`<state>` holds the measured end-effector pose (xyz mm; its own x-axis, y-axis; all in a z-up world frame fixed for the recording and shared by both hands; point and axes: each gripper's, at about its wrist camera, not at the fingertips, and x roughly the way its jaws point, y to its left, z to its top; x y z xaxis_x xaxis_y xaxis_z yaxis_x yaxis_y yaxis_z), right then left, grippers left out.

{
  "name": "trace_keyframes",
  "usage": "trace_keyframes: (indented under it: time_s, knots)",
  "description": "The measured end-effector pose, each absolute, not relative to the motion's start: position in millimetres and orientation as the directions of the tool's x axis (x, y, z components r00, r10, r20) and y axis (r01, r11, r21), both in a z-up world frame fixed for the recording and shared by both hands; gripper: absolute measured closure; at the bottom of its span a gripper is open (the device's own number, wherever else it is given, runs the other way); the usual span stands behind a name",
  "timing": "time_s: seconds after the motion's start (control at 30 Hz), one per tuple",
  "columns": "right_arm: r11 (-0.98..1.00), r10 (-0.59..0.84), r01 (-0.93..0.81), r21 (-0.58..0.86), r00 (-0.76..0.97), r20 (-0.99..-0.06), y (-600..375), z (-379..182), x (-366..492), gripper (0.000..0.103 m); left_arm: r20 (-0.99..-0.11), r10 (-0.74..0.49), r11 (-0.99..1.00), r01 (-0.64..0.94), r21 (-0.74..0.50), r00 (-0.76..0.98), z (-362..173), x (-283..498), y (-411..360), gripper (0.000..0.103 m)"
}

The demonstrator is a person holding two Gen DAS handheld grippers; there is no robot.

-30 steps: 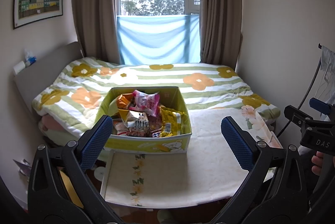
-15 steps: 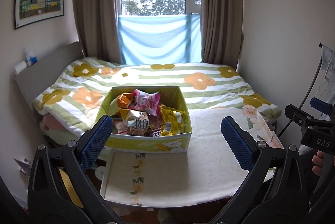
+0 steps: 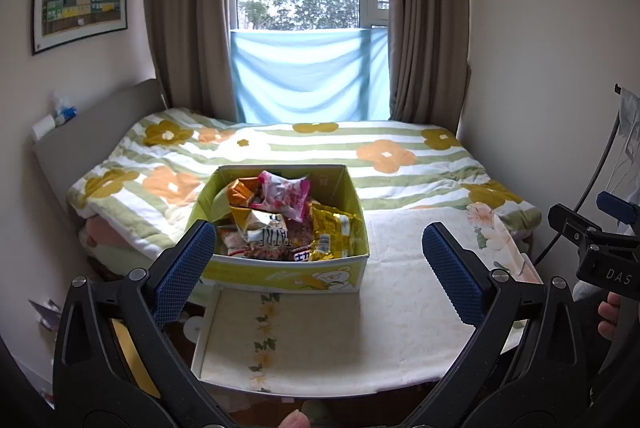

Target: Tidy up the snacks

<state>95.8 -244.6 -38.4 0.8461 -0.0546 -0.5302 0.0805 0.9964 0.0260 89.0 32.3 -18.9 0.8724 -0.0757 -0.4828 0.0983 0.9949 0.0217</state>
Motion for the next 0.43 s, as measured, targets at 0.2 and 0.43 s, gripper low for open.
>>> trace_keyframes:
  time_s: [0.2,0.43]
  knots:
    - [0.996,-0.054,0.081,0.028,0.846,-0.531,-243.8,-38.6,95.8,0.001,-0.481,-0.049,0.996,0.079,0.042,0.875,-20.6,91.9,29.0,0.000]
    - [0.997,-0.045,0.072,0.029,0.841,-0.540,-243.3,-42.3,98.6,0.001,-0.475,-0.048,0.996,0.076,0.040,0.879,-22.1,92.6,24.6,0.000]
